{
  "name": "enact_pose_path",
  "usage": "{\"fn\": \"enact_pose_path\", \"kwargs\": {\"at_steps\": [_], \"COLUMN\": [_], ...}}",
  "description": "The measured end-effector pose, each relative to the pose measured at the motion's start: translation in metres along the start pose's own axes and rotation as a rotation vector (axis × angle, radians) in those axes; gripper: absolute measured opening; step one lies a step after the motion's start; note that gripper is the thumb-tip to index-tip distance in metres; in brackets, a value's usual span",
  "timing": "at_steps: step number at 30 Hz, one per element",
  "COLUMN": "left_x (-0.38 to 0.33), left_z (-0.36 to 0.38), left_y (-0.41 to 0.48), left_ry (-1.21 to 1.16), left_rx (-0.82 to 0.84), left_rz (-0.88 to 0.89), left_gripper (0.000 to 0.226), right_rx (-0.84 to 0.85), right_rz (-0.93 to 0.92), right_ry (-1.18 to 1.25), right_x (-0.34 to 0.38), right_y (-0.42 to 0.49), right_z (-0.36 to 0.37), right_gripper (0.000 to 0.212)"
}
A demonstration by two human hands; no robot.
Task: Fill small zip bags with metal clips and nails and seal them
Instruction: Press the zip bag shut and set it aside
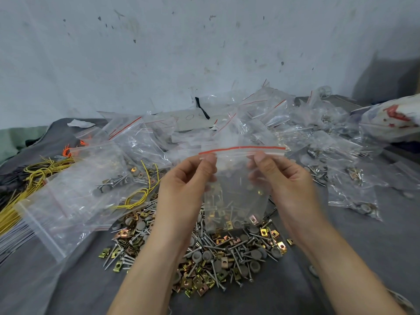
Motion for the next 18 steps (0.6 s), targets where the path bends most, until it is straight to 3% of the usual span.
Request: {"fn": "enact_pose_path", "kwargs": {"at_steps": [7, 18], "left_x": [-0.0030, -0.0022], "left_z": [-0.0036, -0.0017], "left_y": [-0.0004, -0.0009], "left_ry": [0.065, 0.100], "left_rx": [-0.028, 0.012], "left_rz": [0.036, 0.009], "left_gripper": [0.024, 0.025], "right_rx": [0.010, 0.034], "right_rz": [-0.004, -0.002], "right_ry": [0.000, 0.002], "right_x": [0.0011, 0.0027], "right_y": [-0.0020, -0.0041], "right_z": [0.0005, 0.0053], "right_gripper": [0.030, 0.034]}}
Point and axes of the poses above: each hand's wrist, its own y-axis towards the middle knuckle, its own z-axis out of the palm, x = y × z, the point moved 3 cm from there along y, towards the middle knuckle, and after that the axes turned 1 degree about y, right-handed, at the moved point
